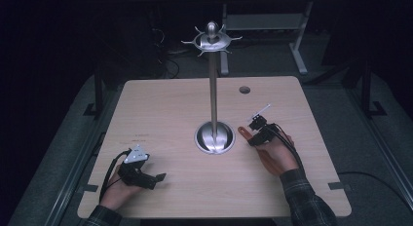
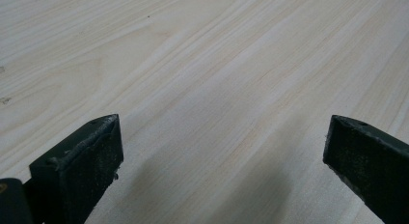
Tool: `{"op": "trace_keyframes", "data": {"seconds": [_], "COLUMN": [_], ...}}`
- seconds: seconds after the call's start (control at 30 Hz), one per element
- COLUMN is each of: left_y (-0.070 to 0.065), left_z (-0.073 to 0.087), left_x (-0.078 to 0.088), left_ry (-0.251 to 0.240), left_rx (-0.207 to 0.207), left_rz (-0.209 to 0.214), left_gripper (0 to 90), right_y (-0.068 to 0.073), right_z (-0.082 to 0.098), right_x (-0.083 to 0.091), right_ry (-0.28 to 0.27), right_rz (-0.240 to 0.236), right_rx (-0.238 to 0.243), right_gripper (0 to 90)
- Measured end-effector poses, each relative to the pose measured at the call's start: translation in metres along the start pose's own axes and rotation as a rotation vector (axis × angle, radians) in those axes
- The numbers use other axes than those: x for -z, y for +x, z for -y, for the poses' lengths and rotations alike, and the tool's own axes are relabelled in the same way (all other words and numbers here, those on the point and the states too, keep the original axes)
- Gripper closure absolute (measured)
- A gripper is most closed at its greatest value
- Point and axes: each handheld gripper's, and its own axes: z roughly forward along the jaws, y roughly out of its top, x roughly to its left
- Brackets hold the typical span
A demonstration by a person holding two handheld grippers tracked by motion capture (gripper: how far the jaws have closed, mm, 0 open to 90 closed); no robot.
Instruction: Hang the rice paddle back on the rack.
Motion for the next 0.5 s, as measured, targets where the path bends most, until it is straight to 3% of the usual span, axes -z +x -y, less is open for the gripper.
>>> {"op": "trace_keyframes", "data": {"seconds": [0.5], "left_y": [0.0000], "left_z": [0.0001], "left_x": [0.0004], "left_ry": [-0.003], "left_rx": [-0.001], "left_rz": [-0.001], "left_gripper": [0.0], "right_y": [-0.0020], "right_z": [0.0028], "right_x": [0.0008], "right_ry": [-0.021], "right_rz": [-0.011], "right_rx": [-0.004], "right_gripper": [65.1]}}
